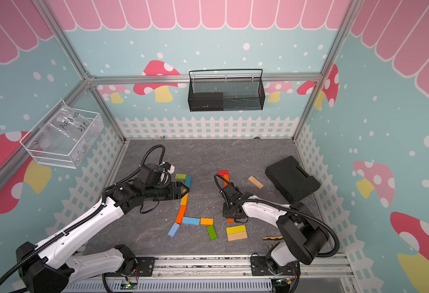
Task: Assemble a giraffe with building blocks
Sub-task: Assemble the building block at the center of the board.
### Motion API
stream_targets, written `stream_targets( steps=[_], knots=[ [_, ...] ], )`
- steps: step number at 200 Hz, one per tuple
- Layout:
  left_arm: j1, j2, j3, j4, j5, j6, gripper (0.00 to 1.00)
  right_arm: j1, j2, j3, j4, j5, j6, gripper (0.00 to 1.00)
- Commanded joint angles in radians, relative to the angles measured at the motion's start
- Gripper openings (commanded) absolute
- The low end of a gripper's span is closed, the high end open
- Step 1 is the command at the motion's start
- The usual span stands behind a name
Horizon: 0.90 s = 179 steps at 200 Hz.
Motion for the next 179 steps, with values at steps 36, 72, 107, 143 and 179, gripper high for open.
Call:
stream_targets(
  steps=[36, 72, 107, 143, 179],
  knots=[
    [0.006, -0.005, -0.007, -0.005, -0.004, 0.020, 0.76, 0.000, 0.059, -0.020, -0.055, -0.022, -0.016, 0.31],
    [0.007, -0.002, -0.004, -0.003, -0.004, 0.021, 0.76, 0.000, 0.079, -0.011, -0.045, -0.022, -0.024, 0.31],
    [0.009, -0.007, -0.006, -0.005, -0.005, 0.023, 0.76, 0.000, 0.092, 0.016, -0.048, -0.015, -0.034, 0.33],
    [0.014, -0.013, -0.004, -0.011, -0.007, 0.028, 0.76, 0.000, 0.093, 0.014, -0.052, -0.014, -0.031, 0.36],
    [0.018, -0.013, -0.005, -0.011, -0.004, 0.028, 0.76, 0.000, 0.079, 0.008, -0.061, -0.006, -0.026, 0.50]
  ],
)
